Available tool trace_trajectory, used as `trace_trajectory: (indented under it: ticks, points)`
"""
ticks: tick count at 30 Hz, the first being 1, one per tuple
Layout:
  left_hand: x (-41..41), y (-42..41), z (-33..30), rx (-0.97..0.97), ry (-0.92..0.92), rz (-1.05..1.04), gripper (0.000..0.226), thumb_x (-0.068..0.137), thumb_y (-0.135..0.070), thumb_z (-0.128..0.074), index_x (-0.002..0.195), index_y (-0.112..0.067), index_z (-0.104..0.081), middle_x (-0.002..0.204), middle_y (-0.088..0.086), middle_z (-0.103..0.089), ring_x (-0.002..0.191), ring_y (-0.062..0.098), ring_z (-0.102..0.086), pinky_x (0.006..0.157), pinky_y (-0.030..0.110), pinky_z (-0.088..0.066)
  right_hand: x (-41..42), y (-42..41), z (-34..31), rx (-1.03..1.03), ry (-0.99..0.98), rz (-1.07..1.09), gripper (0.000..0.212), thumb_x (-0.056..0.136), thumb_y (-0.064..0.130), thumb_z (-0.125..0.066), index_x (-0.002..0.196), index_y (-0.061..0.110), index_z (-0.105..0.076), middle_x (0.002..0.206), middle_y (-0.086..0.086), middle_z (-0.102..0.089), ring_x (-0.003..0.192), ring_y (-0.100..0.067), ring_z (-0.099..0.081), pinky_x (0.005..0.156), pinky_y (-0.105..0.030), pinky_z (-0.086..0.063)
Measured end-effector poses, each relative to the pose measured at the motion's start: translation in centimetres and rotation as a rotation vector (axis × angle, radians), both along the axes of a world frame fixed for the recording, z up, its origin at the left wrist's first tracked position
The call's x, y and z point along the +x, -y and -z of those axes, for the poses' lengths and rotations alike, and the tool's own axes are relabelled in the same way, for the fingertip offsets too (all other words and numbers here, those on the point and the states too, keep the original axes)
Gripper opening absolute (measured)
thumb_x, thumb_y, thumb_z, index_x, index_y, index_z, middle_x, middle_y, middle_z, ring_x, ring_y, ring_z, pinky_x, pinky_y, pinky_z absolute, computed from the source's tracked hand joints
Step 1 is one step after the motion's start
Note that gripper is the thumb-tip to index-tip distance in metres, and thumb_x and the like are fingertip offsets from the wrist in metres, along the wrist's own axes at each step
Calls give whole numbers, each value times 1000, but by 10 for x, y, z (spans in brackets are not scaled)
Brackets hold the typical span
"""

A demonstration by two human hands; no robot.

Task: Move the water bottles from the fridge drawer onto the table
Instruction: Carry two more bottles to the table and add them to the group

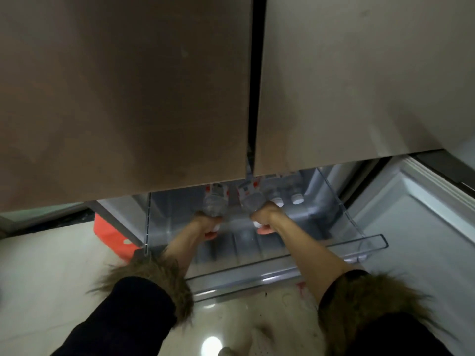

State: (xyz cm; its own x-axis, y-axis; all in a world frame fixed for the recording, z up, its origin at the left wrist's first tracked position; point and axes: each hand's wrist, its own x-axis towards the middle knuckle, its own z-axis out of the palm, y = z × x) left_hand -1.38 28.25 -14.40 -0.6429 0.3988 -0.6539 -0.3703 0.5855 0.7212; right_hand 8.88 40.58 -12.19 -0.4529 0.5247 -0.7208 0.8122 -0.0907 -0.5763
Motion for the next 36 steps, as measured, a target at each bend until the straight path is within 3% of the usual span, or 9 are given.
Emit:
trace_trajectory:
  ticks: [2, 4, 8, 10, 16, 20, 28, 32, 36]
  points:
    - [0, 12, -10, -18, -144, 11, 23, 87, -10, -62, 108, -2, -56, 104, 14, -59, 92, 31, -60, 74, 35, -46, 7, 10, -10, 42, -21, 38, 35, 87, 8, -58, 121, 3, -54, 109, -10, -56, 90, -21, -56, 56, -25, -52]
    - [2, 25, -26, -75, -273, 43, 37, 86, -20, -63, 110, 8, -57, 98, 24, -61, 90, 35, -61, 73, 40, -46, 18, 23, -22, 156, -13, 14, 36, 86, 15, -58, 120, 1, -55, 115, -13, -60, 88, -24, -61, 56, -26, -53]
    - [10, 53, -56, -221, -489, 114, 69, 87, -33, -60, 133, 9, -31, 127, 26, -53, 115, 38, -54, 90, 39, -45, 43, 46, -41, 417, -11, -27, 58, 85, 23, -59, 133, 0, -38, 123, -17, -56, 106, -32, -60, 82, -38, -55]
    - [18, 63, -72, -205, -593, 128, 62, 87, -33, -59, 127, 7, -35, 123, 26, -56, 110, 39, -55, 84, 37, -45, 48, 53, -54, 556, -32, -64, 58, 86, 25, -60, 132, -1, -36, 123, -20, -56, 110, -36, -56, 87, -38, -51]
    - [42, 77, -107, -33, -862, 128, 42, 83, -26, -66, 109, 2, -49, 104, 23, -63, 97, 38, -59, 74, 37, -45, 59, 64, -90, 829, -176, -123, 47, 88, 30, -56, 123, 4, -39, 120, -20, -56, 108, -39, -56, 83, -40, -45]
    - [52, 81, -117, 49, -925, 153, 35, 81, -26, -68, 102, -1, -54, 100, 17, -62, 88, 29, -58, 69, 30, -41, 71, 73, -93, 818, -375, -172, 39, 86, 27, -58, 116, 5, -45, 118, -16, -55, 104, -36, -55, 79, -40, -45]
    - [63, 84, -112, 107, -950, 159, 40, 79, -31, -70, 108, -7, -56, 105, 9, -60, 89, 18, -57, 79, 30, -49, 60, 73, -90, 783, -475, -223, 36, 85, 32, -62, 111, 8, -52, 113, -10, -57, 99, -26, -57, 75, -31, -44]
    - [57, 79, -107, 59, -879, 187, 49, 80, -40, -67, 116, -10, -53, 111, 9, -53, 103, 21, -52, 87, 31, -45, 54, 65, -85, 783, -442, -241, 42, 86, 43, -58, 116, 13, -53, 120, -10, -50, 115, -25, -47, 88, -36, -43]
    - [61, 77, -94, 150, -776, 260, 47, 83, -38, -63, 120, -15, -46, 116, 7, -42, 113, 18, -40, 96, 28, -33, 57, 63, -74, 464, -540, -250, 48, 83, 34, -66, 124, 20, -45, 126, -4, -47, 117, -19, -47, 95, -34, -42]
